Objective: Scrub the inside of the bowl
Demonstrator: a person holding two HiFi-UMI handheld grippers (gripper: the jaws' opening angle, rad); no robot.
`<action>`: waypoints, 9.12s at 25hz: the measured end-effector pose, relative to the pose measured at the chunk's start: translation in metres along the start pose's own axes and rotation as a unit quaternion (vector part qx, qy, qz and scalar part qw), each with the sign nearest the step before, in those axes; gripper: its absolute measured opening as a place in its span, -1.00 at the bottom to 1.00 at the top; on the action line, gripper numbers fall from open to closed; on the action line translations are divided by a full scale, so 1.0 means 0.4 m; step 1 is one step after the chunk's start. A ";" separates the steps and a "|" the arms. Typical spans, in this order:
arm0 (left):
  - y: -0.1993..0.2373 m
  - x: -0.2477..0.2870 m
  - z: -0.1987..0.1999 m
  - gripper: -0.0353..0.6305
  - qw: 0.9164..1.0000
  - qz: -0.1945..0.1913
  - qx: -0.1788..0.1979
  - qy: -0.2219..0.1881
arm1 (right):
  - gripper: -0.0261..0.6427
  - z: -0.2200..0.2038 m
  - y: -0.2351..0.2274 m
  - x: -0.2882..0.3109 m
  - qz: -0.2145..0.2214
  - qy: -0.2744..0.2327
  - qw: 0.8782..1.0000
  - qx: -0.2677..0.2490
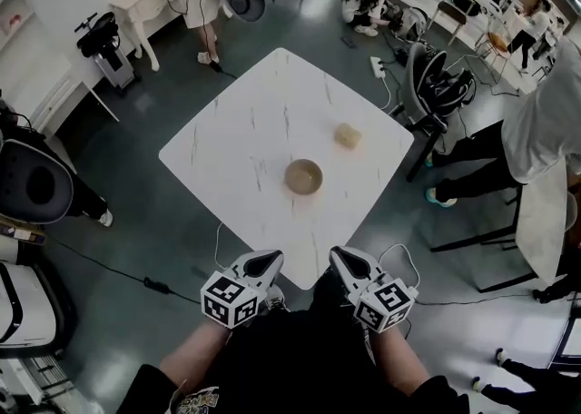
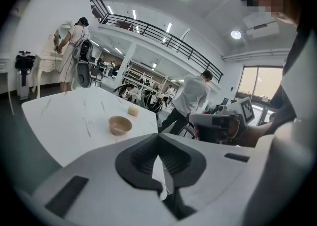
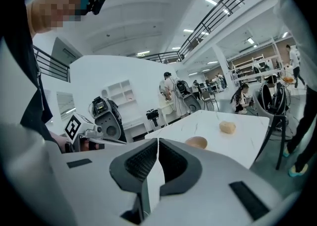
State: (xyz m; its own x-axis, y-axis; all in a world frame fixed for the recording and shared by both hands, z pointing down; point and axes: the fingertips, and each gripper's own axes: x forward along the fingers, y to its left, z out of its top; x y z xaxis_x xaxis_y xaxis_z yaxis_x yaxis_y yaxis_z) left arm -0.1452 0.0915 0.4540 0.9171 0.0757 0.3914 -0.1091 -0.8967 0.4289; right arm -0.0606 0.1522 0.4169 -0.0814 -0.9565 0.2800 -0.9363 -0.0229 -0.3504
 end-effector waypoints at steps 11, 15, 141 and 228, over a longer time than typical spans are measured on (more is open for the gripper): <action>0.073 0.164 0.075 -0.88 0.995 0.081 -0.050 -0.010 | -0.86 0.088 -0.238 0.098 0.057 0.036 0.998 -0.005; 0.100 0.225 0.094 -0.88 0.990 0.118 -0.073 -0.017 | -0.85 0.104 -0.343 0.136 0.073 0.054 0.996 -0.006; 0.472 0.508 -0.066 -0.80 0.911 0.349 -0.211 0.057 | -0.19 -0.243 -0.430 0.555 0.284 0.304 0.519 -0.747; 0.479 0.454 -0.080 -0.82 0.904 0.388 -0.179 0.018 | -0.18 -0.112 -0.466 0.547 0.235 0.326 0.838 -0.368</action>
State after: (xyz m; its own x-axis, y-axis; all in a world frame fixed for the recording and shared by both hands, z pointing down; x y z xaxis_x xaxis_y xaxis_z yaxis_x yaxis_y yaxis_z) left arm -0.0120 -0.0526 0.6335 0.4994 -0.4954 0.7108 -0.8367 -0.4888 0.2471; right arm 0.0806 -0.0399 0.5836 -0.4460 -0.4411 0.7788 -0.6860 0.7273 0.0191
